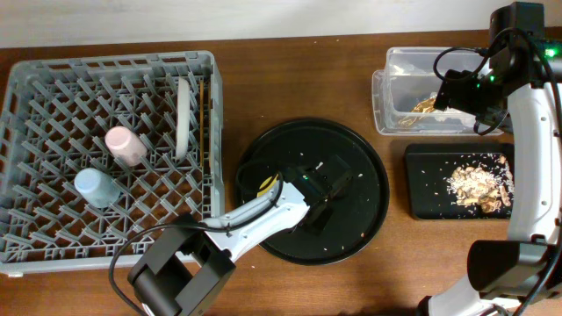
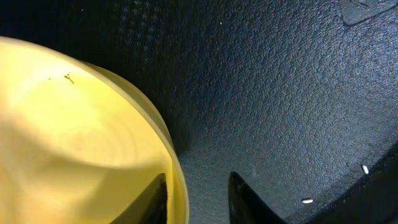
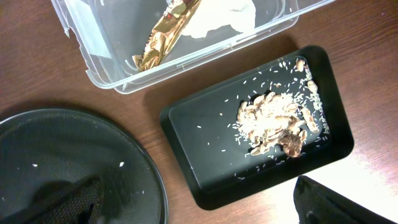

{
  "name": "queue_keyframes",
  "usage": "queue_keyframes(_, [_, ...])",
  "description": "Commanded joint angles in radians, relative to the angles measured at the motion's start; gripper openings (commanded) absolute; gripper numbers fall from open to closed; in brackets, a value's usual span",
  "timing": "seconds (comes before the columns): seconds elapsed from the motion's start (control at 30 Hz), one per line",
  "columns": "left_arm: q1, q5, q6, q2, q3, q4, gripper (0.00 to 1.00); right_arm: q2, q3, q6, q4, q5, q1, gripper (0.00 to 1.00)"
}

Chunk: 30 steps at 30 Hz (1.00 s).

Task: Sort waste into correct bins and load items into the dishwasher rack
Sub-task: 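Move the left gripper to the yellow bowl and grip its rim, then lift the yellow bowl with the left gripper and carry it over the rack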

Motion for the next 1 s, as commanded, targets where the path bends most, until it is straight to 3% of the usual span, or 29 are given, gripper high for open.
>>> queue_keyframes(0.0, [-0.005, -0.011, 0.000, 0.007, 0.001, 0.002, 0.22, -0.009, 0.013, -0.006, -0.003, -0.002, -0.003, 0.99])
queue_keyframes(0.07, [-0.005, -0.010, 0.000, 0.007, 0.004, 0.002, 0.20, -0.009, 0.013, -0.006, -0.003, -0.002, -0.003, 0.99])
queue_keyframes(0.23, [-0.005, -0.011, 0.001, 0.007, 0.004, 0.002, 0.01, -0.009, 0.013, -0.006, -0.003, -0.002, -0.003, 0.99])
queue_keyframes(0.5, [-0.005, 0.032, -0.001, 0.007, 0.072, -0.057, 0.01, -0.009, 0.013, -0.006, -0.003, -0.002, -0.003, 0.99])
queue_keyframes(0.53, [-0.004, 0.031, -0.025, 0.005, 0.180, -0.154, 0.01, -0.009, 0.013, -0.006, -0.003, -0.002, -0.003, 0.99])
queue_keyframes(0.7, [0.007, 0.031, -0.025, -0.023, 0.410, -0.320, 0.01, -0.009, 0.013, -0.006, -0.003, -0.002, -0.003, 0.99])
queue_keyframes(0.87, [0.078, 0.032, -0.026, -0.082, 0.610, -0.406, 0.01, -0.009, 0.013, -0.006, -0.003, -0.002, -0.003, 0.99])
queue_keyframes(0.97, [0.190, 0.031, -0.052, -0.150, 0.692, -0.409, 0.01, -0.009, 0.013, -0.006, -0.003, -0.002, -0.003, 0.99])
